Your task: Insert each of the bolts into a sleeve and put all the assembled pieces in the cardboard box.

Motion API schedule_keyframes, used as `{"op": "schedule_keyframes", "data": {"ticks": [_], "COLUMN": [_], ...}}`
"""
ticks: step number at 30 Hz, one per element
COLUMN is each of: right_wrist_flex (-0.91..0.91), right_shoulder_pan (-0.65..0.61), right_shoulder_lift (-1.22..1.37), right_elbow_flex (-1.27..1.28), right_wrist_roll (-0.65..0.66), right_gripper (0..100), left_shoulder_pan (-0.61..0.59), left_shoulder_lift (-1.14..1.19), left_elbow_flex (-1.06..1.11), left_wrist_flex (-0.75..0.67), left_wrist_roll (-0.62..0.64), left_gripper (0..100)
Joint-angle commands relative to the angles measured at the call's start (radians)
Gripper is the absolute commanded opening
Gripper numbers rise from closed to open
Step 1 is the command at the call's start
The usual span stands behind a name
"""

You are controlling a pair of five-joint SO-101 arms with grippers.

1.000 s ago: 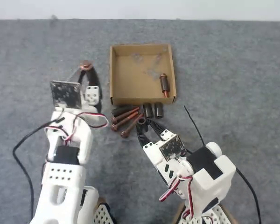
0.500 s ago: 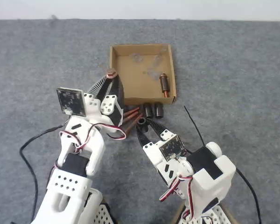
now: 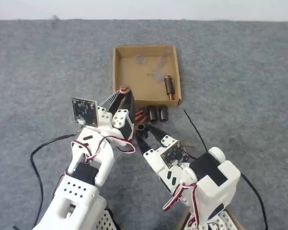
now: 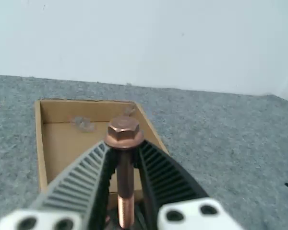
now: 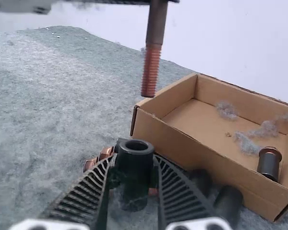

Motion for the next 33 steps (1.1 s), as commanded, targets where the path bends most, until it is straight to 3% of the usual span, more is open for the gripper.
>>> {"op": "schedule_keyframes", "data": {"ticks": [1,33], "right_wrist_flex": [0.005,0.004], "right_shoulder_pan": [-0.027,-0.028], "right_shoulder_lift": [-0.042,-0.042], "right_elbow_flex": [0.026,0.026], "right_wrist_roll": [0.006,0.006], "right_gripper": [0.7,0.7], "left_shoulder_pan": [0.009,0.084], "left_shoulder_lift": [-0.035,-0.041], "left_elbow_flex": [-0.004,0.064], "left_wrist_flex": [-0.064,-0.032], "left_wrist_roll": [0.012,0.014], "left_gripper": [1,1]}}
